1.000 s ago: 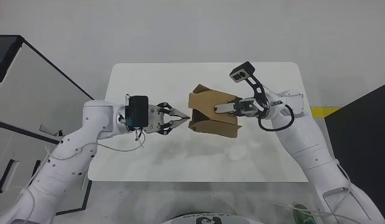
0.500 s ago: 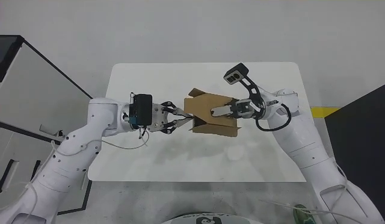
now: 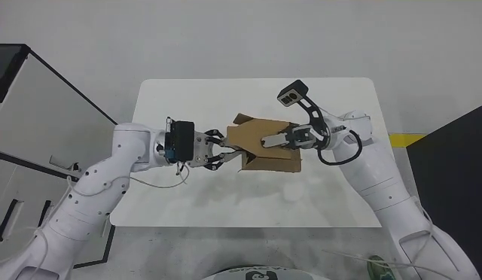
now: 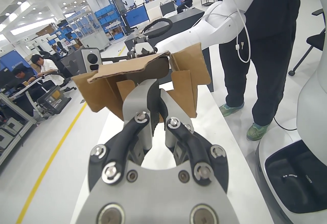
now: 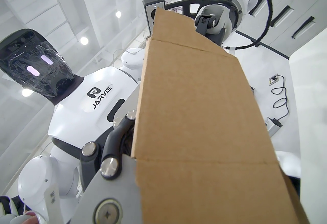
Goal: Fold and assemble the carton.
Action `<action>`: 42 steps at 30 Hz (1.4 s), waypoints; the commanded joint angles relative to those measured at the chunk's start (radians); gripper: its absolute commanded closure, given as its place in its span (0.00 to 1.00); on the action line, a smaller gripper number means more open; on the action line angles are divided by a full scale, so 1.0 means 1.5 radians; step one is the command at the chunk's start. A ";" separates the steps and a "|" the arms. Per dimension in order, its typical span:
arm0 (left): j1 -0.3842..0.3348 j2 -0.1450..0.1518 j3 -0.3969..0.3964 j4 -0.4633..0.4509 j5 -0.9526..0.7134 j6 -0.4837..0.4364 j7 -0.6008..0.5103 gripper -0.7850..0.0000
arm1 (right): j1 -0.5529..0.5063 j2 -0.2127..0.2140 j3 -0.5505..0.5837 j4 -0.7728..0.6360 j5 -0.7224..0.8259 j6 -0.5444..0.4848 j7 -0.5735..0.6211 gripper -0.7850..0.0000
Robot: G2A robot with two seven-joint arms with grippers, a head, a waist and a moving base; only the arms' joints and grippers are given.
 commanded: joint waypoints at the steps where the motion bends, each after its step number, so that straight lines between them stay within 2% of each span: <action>1: 0.000 0.000 0.002 -0.002 0.002 0.000 0.000 1.00 | -0.001 0.000 0.000 -0.001 -0.001 -0.001 -0.001 1.00; 24: 0.005 -0.001 -0.018 -0.001 0.004 0.010 -0.005 1.00 | -0.016 0.001 0.026 -0.007 -0.012 -0.005 -0.005 1.00; 42: -0.007 -0.009 0.007 -0.002 0.010 0.006 -0.004 1.00 | -0.014 -0.006 0.009 -0.008 -0.005 -0.001 -0.001 1.00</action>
